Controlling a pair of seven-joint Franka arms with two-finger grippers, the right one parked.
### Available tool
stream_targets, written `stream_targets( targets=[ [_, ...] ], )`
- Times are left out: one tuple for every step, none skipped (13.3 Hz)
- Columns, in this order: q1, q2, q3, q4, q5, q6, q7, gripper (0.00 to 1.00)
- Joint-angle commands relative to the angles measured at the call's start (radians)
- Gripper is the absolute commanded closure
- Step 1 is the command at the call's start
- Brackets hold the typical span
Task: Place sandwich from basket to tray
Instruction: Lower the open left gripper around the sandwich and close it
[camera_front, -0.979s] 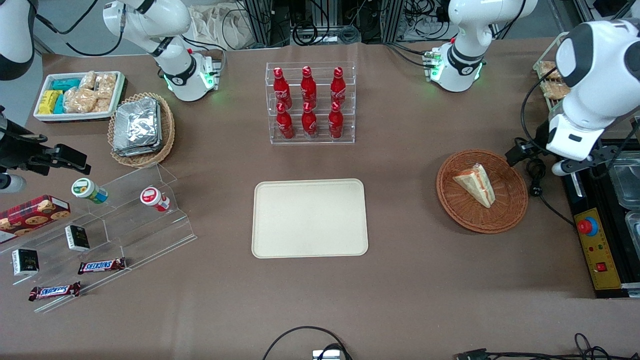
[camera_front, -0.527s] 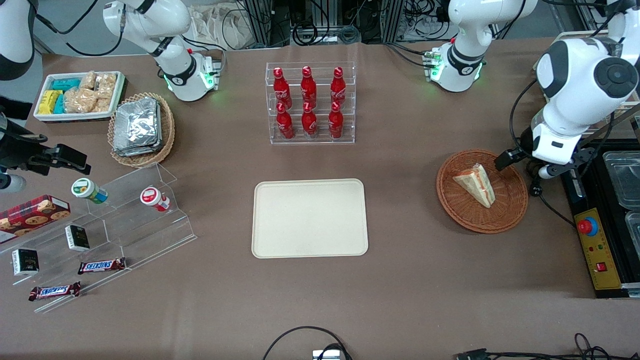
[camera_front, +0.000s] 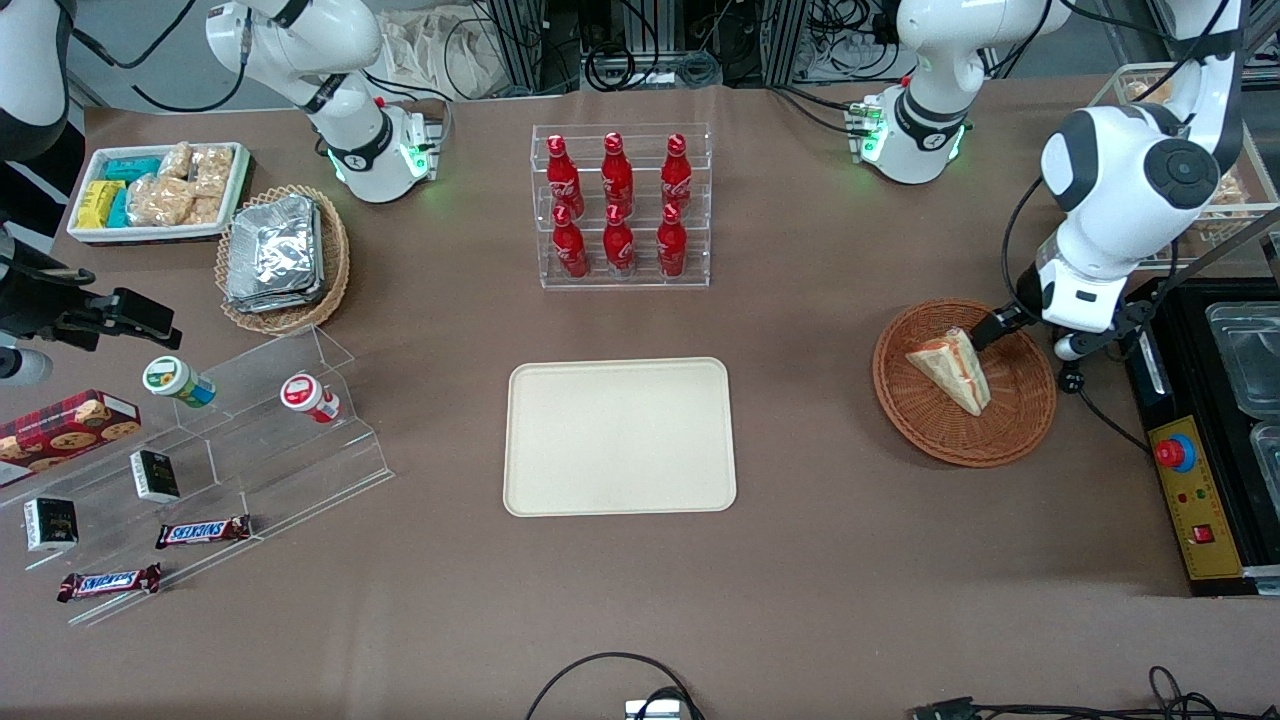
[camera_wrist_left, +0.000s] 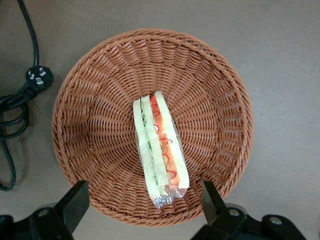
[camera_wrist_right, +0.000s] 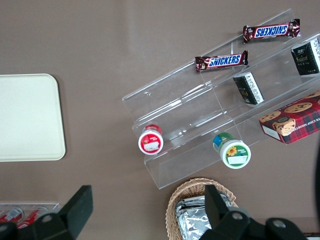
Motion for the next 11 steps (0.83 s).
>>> stream_targets(
  targets=[
    [0.004, 0.033, -0.003, -0.025, -0.014, 0.067, -0.038, 0.0],
    [0.004, 0.047, -0.003, -0.035, -0.014, 0.093, -0.048, 0.0],
    [0.002, 0.059, -0.003, -0.046, -0.014, 0.114, -0.054, 0.0],
    [-0.001, 0.076, -0.005, -0.052, -0.014, 0.131, -0.058, 0.0],
    [-0.006, 0.094, -0.006, -0.059, -0.014, 0.157, -0.08, 0.0],
    [-0.01, 0.114, -0.011, -0.065, -0.014, 0.191, -0.11, 0.0],
    [-0.027, 0.136, -0.012, -0.074, -0.014, 0.228, -0.141, 0.0],
    [-0.048, 0.151, -0.012, -0.077, -0.012, 0.251, -0.156, 0.0],
    [-0.053, 0.16, -0.012, -0.077, -0.014, 0.257, -0.163, 0.0],
    [-0.053, 0.164, -0.012, -0.077, -0.014, 0.259, -0.164, 0.0],
    [-0.053, 0.17, -0.012, -0.077, -0.012, 0.26, -0.164, 0.0]
  ],
)
